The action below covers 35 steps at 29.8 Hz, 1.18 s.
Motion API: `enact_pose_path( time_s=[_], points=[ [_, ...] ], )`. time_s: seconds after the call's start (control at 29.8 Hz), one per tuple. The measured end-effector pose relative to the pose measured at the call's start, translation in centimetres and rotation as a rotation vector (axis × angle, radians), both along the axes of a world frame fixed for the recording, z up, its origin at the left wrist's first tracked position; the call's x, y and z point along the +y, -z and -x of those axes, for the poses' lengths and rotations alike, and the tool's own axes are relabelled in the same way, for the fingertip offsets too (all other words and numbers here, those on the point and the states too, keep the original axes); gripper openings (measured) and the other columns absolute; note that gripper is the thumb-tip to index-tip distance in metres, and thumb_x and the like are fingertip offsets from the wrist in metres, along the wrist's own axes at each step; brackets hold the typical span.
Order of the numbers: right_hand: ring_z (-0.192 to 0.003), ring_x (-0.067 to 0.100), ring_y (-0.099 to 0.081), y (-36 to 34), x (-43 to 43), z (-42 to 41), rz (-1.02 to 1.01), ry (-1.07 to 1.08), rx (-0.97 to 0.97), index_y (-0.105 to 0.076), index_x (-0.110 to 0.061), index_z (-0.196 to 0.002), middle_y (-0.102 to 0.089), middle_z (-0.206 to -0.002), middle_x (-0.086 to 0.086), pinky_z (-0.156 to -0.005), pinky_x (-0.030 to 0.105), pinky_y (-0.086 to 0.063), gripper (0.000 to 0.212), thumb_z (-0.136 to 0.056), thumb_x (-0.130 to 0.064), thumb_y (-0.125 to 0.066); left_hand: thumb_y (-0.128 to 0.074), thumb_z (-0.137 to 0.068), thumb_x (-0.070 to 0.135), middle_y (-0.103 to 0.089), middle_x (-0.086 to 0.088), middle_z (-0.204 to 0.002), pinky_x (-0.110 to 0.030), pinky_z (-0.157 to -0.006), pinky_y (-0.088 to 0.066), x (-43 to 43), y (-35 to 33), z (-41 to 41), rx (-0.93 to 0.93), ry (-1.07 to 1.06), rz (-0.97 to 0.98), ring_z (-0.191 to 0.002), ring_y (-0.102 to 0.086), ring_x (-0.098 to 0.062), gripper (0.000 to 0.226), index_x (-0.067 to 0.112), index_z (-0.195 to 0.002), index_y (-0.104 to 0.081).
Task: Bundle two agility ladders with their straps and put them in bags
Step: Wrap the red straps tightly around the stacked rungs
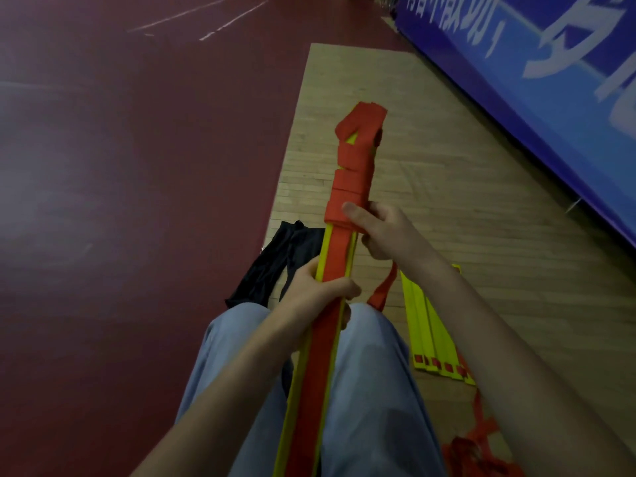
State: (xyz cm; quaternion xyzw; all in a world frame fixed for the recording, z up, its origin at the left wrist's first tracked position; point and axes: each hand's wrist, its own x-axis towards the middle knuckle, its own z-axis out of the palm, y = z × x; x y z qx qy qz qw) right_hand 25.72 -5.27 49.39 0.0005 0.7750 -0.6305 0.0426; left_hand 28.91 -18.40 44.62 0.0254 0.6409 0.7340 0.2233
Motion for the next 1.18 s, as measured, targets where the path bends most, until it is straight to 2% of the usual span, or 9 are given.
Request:
enact_pose_path(
  time_s=[0.17,0.27,0.34,0.44,0.54,0.71,0.94,1.04,1.18],
  points=[
    [-0.027,0.003,-0.022,2.5,0.6,-0.7,0.313,-0.069,-0.112,-0.060,-0.014,-0.063,-0.043,-0.067,0.018,-0.032,0.014,-0.018,0.029,-0.071,-0.042,-0.060,-0.062,-0.060,0.006,-0.046,-0.005,-0.057,-0.023,-0.039,-0.042,-0.3,0.4,-0.3,-0.042,0.055,-0.147,-0.037,-0.047,-0.016,0.033,0.009,-0.089,-0.046],
    [-0.027,0.001,-0.021,2.8,0.4,-1.3,0.400,-0.119,-0.169,-0.060,0.002,-0.094,-0.066,-0.094,0.027,-0.031,0.013,-0.018,0.053,-0.072,-0.046,-0.056,-0.062,-0.060,0.006,-0.048,-0.005,-0.061,-0.023,-0.040,-0.042,-0.1,0.4,-0.6,-0.048,0.070,-0.163,-0.038,-0.047,-0.015,0.031,0.010,-0.088,-0.048],
    [-0.025,0.001,-0.022,2.9,0.2,-1.6,0.388,-0.111,-0.176,-0.053,0.015,-0.109,-0.068,-0.063,0.003,-0.030,0.012,-0.018,0.070,-0.073,-0.045,-0.052,-0.062,-0.061,0.006,-0.052,-0.003,-0.061,-0.024,-0.041,-0.044,0.1,0.1,-0.9,-0.053,0.071,-0.155,-0.040,-0.049,-0.015,0.030,0.011,-0.088,-0.051],
    [-0.025,0.002,-0.022,3.0,-0.1,-1.5,0.362,0.003,-0.121,-0.047,0.025,-0.105,-0.040,-0.042,0.003,-0.028,0.013,-0.018,0.077,-0.072,-0.043,-0.056,-0.067,-0.073,0.000,-0.058,-0.005,-0.071,-0.027,-0.048,-0.050,0.0,-0.6,-1.0,-0.037,0.056,-0.067,-0.047,-0.056,-0.018,0.029,0.014,-0.094,-0.052],
    [-0.024,0.004,-0.021,2.9,-0.4,-1.3,0.327,0.071,-0.136,-0.055,0.000,-0.073,-0.034,-0.034,-0.003,-0.028,0.013,-0.017,0.036,-0.083,-0.035,-0.058,-0.070,-0.077,0.009,-0.061,-0.003,-0.088,-0.031,-0.068,-0.055,-0.3,-0.9,-0.5,0.063,-0.026,0.144,-0.070,-0.063,-0.016,0.040,0.020,-0.108,-0.048],
    [-0.024,0.001,-0.023,1.6,-1.3,-1.4,0.168,0.020,-0.090,-0.051,-0.013,-0.067,-0.031,-0.030,-0.011,-0.029,0.014,-0.019,0.030,-0.090,-0.032,-0.053,-0.073,-0.074,0.010,-0.054,0.004,-0.085,-0.034,-0.073,-0.052,0.5,-0.5,-1.3,0.258,-0.179,0.339,-0.076,-0.058,-0.013,0.045,0.030,-0.098,-0.041],
    [-0.030,0.001,-0.027,2.1,-0.8,-1.5,0.162,-0.029,0.045,-0.054,-0.011,-0.072,-0.037,-0.035,-0.012,-0.035,0.015,-0.021,0.022,-0.080,-0.031,-0.058,-0.054,-0.056,-0.009,-0.046,0.003,-0.053,-0.018,-0.036,-0.033,-1.3,-0.9,-0.3,-0.041,-0.114,-0.199,-0.041,-0.040,-0.008,0.026,0.012,-0.069,-0.052],
    [-0.033,0.002,-0.029,1.7,-0.8,-1.4,0.288,-0.084,-0.016,-0.056,-0.014,-0.075,-0.041,-0.050,-0.002,-0.035,0.016,-0.023,0.022,-0.069,-0.035,-0.063,-0.054,-0.043,-0.005,-0.041,0.000,-0.056,-0.016,-0.035,-0.030,-0.9,-2.0,-0.1,-0.113,0.023,-0.413,-0.037,-0.035,-0.009,0.034,0.008,-0.072,-0.041],
    [-0.034,0.003,-0.040,0.8,-0.5,-1.8,0.260,-0.084,0.010,-0.055,-0.015,-0.074,-0.046,-0.046,-0.004,-0.035,0.012,-0.027,0.017,-0.086,-0.026,-0.059,-0.049,-0.076,-0.004,-0.046,-0.005,-0.068,-0.025,-0.048,-0.042,-0.2,-1.9,0.7,-0.244,0.078,-0.279,-0.053,-0.048,-0.016,0.011,0.007,-0.078,-0.046]
  ],
)
